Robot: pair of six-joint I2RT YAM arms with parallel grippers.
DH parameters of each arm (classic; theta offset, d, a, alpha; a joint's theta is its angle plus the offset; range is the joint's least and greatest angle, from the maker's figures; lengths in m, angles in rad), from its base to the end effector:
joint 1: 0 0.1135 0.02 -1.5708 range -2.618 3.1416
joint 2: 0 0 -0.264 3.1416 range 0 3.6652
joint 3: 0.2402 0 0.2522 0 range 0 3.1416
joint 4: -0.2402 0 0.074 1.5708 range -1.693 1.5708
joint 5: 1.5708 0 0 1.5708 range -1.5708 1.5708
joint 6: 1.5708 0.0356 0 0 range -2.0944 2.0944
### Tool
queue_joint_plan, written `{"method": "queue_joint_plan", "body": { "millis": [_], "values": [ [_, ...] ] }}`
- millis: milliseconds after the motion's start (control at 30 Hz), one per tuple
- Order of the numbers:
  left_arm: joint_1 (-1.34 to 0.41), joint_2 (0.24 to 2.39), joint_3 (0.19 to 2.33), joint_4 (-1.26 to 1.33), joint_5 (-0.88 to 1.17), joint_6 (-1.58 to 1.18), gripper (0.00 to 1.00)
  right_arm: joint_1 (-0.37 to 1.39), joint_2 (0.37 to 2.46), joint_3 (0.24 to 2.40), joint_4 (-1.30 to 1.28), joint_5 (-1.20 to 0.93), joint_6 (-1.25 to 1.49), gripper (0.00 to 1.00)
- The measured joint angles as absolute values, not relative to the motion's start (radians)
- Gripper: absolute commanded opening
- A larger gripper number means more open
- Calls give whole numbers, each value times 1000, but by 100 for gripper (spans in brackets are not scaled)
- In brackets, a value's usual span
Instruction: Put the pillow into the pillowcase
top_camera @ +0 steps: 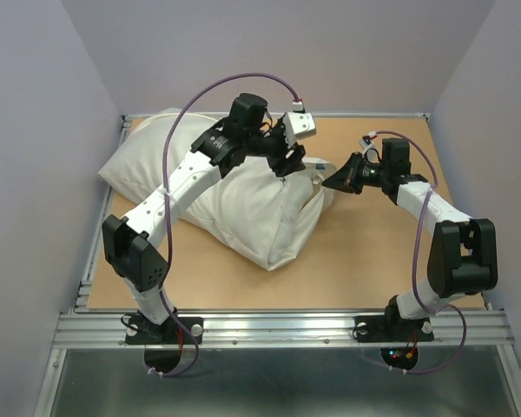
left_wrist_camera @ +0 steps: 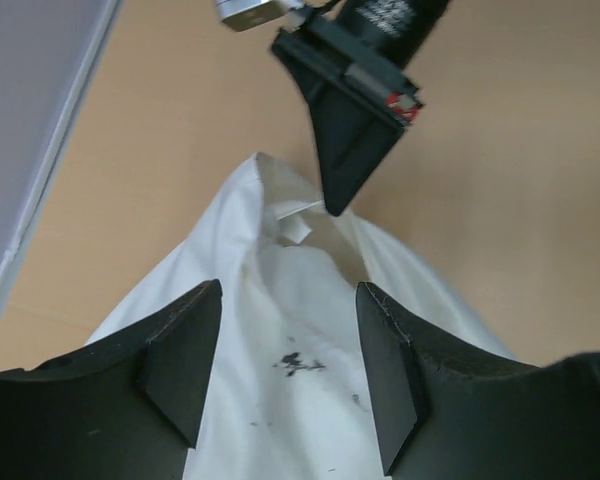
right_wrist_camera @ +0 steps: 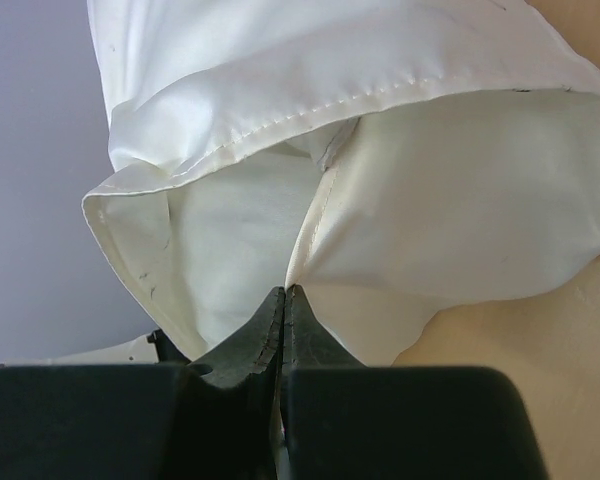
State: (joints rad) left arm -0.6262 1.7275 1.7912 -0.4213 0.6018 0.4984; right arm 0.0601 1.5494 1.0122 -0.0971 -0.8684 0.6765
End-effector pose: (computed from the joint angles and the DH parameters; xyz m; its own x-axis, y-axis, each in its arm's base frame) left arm 0.3112 -0.2500 0.4136 0.1872 0.3509 -0.9175 0.9373 0.2156 0.2737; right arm 0.3314 0.0472 0.2461 -0.8698 0.3529 -0.3449 -0.1385 0.4963 0.8570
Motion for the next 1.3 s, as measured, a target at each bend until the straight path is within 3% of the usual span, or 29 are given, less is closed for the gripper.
{"method": "queue_joint_plan", "body": {
  "millis": [333, 700, 1000, 1300],
  "values": [
    [-727, 1804, 1831, -555, 678, 587, 66, 60, 1549, 1012, -97, -868, 677, 1],
    [-734, 2094, 2009, -561, 428, 510, 70, 60, 1549, 1012, -98, -868, 677, 1],
    [-736, 2100, 2040, -533, 252, 534, 71, 60, 1549, 1012, -98, -868, 677, 1],
    [-725, 2113, 2040, -635, 343, 615, 71, 60, 1549, 1012, -98, -868, 677, 1]
  ]
}}
